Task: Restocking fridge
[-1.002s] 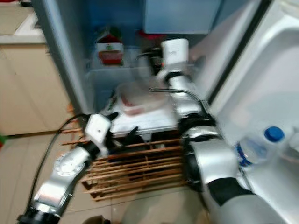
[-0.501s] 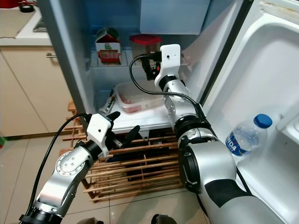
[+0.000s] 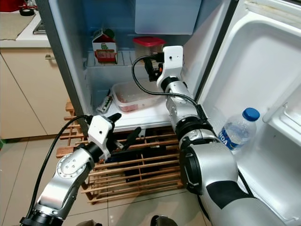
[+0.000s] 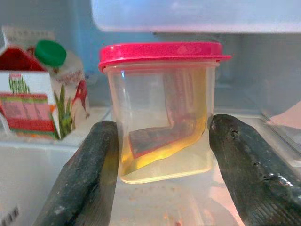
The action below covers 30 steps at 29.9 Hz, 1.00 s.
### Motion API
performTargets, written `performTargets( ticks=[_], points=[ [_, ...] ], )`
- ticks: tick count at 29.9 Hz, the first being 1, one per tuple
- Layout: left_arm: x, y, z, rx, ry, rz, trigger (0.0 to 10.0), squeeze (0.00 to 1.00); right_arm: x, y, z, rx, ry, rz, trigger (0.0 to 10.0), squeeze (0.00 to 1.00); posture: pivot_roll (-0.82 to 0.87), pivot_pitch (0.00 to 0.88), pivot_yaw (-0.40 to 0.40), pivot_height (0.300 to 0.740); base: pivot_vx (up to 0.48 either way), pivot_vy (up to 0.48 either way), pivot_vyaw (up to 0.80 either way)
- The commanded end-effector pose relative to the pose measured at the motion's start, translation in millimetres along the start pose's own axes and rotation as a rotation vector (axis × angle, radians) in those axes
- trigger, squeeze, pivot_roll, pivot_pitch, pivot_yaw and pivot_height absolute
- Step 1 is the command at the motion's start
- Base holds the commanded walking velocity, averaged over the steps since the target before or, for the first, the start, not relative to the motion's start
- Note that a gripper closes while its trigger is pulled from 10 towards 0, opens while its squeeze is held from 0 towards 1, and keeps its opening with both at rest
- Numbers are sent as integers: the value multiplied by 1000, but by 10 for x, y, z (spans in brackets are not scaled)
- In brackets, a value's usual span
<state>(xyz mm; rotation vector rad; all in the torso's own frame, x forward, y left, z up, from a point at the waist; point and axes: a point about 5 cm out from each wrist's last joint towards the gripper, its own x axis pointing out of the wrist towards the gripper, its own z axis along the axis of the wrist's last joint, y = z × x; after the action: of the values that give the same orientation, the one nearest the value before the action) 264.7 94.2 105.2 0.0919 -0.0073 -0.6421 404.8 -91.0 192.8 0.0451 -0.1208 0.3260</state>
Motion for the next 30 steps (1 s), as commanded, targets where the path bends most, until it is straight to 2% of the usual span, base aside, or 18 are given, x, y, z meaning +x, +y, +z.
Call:
performTargets(
  ticks=[1, 6, 10, 18, 21, 24, 30],
  points=[
    [-28, -28, 2, -8, 0, 7, 10000, 0, 27, 11, 38, -8, 4, -2, 0, 0, 80, 40, -86, 740, 0, 0, 0],
    [-76, -48, 1, -12, 2, 12, 10000, 0, 30, 7, 43, -11, 8, -6, 0, 0, 89, 55, -87, 740, 0, 0, 0],
    [-188, -110, 3, -21, 14, 18, 10000, 0, 38, 4, 64, -23, 3, -11, 0, 0, 110, 85, -89, 740, 0, 0, 0],
    [-265, -126, 33, -29, 30, 25, 10000, 0, 45, -20, 95, -29, -7, -30, 0, 0, 127, 120, -86, 740, 0, 0, 0],
    [-335, -133, 40, -33, 44, 31, 10000, 0, 44, -27, 92, -36, -5, -43, 0, 0, 144, 142, -79, 740, 0, 0, 0],
    [-433, -140, 30, -35, 67, 35, 10000, 0, 42, -48, 93, -43, -6, -74, 0, 0, 161, 161, -69, 740, 0, 0, 0],
    [-490, -124, 30, -34, 87, 40, 10000, 0, 18, -133, 95, -41, -21, -153, 0, 0, 170, 172, -64, 740, 0, 0, 0]
  ],
)
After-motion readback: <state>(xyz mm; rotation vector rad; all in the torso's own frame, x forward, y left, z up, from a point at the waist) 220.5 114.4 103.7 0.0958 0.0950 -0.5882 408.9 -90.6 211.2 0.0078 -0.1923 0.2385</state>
